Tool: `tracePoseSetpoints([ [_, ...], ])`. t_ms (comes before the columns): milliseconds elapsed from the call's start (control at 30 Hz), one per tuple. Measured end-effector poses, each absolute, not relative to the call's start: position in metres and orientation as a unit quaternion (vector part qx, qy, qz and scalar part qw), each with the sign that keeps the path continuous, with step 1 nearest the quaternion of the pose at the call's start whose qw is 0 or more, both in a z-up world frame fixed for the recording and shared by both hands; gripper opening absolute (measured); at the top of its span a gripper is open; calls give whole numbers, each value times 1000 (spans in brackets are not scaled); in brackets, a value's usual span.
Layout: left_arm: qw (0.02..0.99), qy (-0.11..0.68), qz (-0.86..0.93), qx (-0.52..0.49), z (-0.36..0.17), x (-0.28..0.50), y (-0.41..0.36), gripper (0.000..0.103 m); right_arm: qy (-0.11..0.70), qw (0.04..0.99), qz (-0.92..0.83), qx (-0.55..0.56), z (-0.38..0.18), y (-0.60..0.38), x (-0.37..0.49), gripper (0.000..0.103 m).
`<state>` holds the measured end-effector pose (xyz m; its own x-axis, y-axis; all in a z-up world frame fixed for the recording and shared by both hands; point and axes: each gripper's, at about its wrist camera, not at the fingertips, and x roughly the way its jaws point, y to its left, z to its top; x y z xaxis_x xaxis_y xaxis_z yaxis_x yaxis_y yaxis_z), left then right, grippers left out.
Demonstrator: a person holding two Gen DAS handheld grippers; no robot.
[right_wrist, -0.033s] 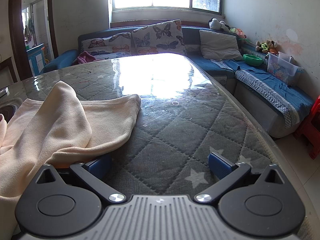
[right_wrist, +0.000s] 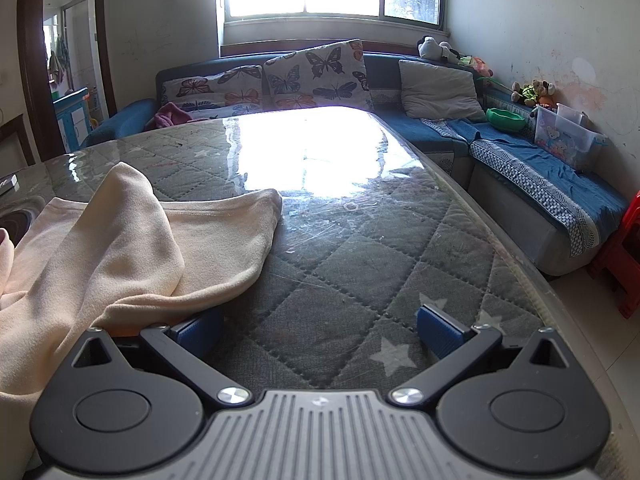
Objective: Fold clothes
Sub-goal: 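Move both tools toward the crumpled cream sweatshirt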
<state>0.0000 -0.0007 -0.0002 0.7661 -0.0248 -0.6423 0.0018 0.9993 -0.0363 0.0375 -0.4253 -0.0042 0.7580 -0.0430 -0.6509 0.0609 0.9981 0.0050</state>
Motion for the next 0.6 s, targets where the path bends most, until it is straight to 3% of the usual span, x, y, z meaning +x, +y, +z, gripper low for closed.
tracePoseSetpoints([
  [600,934,358,4,-13,7,-6,-8,103,360,932,12,35,8,-421,-3,103],
])
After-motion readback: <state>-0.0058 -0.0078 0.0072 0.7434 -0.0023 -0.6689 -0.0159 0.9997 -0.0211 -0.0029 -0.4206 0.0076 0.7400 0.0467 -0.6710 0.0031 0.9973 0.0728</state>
